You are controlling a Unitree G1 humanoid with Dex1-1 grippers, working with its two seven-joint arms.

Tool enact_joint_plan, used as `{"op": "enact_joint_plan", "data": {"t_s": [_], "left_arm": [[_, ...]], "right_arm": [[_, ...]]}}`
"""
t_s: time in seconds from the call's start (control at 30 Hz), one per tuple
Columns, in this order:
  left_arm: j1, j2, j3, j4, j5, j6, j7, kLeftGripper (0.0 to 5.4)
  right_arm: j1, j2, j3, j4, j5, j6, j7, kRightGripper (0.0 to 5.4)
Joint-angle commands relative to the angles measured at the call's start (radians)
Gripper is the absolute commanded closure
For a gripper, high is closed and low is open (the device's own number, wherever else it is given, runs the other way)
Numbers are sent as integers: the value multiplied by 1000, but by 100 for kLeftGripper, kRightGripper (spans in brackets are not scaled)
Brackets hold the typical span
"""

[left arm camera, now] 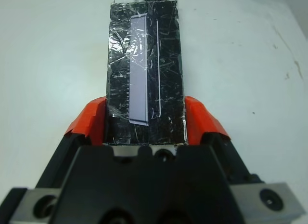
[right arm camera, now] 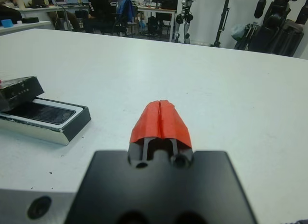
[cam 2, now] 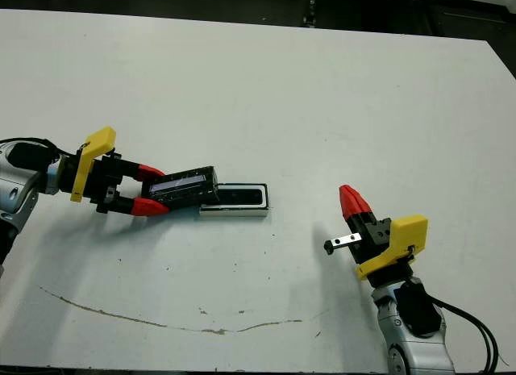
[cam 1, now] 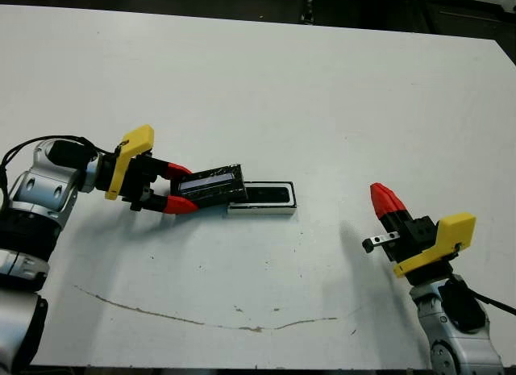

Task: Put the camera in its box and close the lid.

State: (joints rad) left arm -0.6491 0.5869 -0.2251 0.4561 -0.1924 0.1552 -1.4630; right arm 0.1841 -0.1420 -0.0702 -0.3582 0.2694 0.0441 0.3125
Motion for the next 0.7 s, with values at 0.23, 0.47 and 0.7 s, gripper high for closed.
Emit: {"op": "enact_joint_plan", "data": {"t_s": [0.23,0.47,0.7], "left_arm": [[72,-16,-35,-197,3,132,66,223],[114,-22,-64,-304,60,162,208,223],[113,-25,-121,-342,135,190,303,223]], "right_arm": [[13,-9,-4,2,-6,15,-12,540],[17,-13,-6,1,-1,14,-11,540],[18,-12,-7,3,3,12,-12,540]]}}
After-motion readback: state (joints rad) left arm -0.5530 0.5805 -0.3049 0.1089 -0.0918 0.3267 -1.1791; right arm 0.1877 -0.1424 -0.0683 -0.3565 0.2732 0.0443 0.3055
